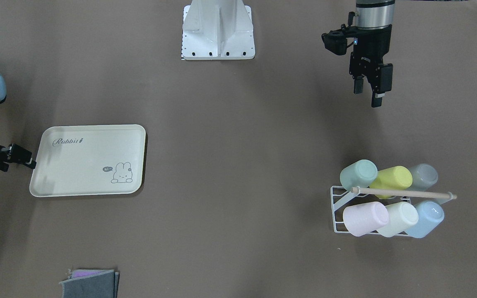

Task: Pick up and place green cup on tray

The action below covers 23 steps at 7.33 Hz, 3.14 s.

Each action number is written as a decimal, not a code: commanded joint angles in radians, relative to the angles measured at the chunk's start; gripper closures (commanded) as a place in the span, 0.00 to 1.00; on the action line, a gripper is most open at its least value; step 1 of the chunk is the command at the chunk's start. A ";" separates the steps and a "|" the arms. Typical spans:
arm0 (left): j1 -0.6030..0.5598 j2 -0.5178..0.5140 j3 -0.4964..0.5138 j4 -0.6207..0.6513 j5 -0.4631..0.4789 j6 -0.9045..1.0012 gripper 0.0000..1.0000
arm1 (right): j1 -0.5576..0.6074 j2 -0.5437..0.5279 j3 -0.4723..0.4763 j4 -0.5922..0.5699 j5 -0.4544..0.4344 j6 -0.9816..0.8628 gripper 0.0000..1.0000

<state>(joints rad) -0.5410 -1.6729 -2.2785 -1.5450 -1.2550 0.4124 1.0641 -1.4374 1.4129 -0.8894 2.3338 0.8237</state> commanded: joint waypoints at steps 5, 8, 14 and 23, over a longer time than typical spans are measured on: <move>0.113 -0.151 0.243 0.042 0.488 0.539 0.02 | -0.042 0.011 -0.011 0.006 -0.002 0.025 0.37; 0.180 -0.148 0.341 0.043 0.588 0.566 0.02 | -0.047 0.011 -0.017 0.007 -0.004 0.017 0.43; 0.180 -0.200 0.507 0.039 0.674 0.621 0.02 | -0.049 0.009 -0.018 0.007 -0.004 0.014 0.50; 0.139 -0.303 0.720 -0.001 0.818 0.724 0.02 | -0.055 0.011 -0.015 0.009 -0.008 0.011 1.00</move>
<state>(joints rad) -0.3926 -1.9576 -1.5962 -1.5439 -0.4627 1.1162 1.0095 -1.4257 1.3932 -0.8811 2.3250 0.8347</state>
